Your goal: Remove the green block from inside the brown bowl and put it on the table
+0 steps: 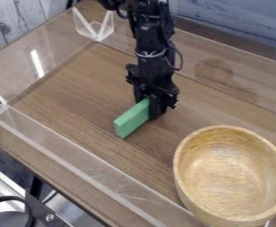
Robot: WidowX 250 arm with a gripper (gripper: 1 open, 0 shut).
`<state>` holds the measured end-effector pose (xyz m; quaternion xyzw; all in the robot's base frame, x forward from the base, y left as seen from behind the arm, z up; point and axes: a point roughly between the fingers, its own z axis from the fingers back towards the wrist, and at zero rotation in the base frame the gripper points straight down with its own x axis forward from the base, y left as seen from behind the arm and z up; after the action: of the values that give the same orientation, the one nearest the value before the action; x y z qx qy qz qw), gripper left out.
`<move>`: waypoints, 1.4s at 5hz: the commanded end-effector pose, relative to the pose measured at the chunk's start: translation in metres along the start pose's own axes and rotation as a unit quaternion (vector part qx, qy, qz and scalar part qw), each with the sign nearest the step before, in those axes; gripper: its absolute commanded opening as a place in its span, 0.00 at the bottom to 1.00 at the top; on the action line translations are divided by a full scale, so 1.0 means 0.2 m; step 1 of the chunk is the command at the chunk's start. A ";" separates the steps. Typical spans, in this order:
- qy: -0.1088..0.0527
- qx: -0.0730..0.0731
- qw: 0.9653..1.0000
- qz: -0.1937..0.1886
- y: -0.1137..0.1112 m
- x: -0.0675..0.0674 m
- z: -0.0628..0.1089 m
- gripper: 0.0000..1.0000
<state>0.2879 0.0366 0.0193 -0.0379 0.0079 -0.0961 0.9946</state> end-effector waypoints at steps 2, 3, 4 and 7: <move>-0.007 0.000 1.000 0.010 0.03 0.02 0.03 0.00; -0.003 -0.002 1.000 0.013 0.03 0.01 0.03 0.00; 0.000 -0.004 1.000 0.015 0.03 0.01 0.03 0.00; 0.012 -0.009 1.000 0.022 0.04 0.00 0.02 0.00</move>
<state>0.2863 0.0395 0.0193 -0.0481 0.0304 -0.0816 0.9950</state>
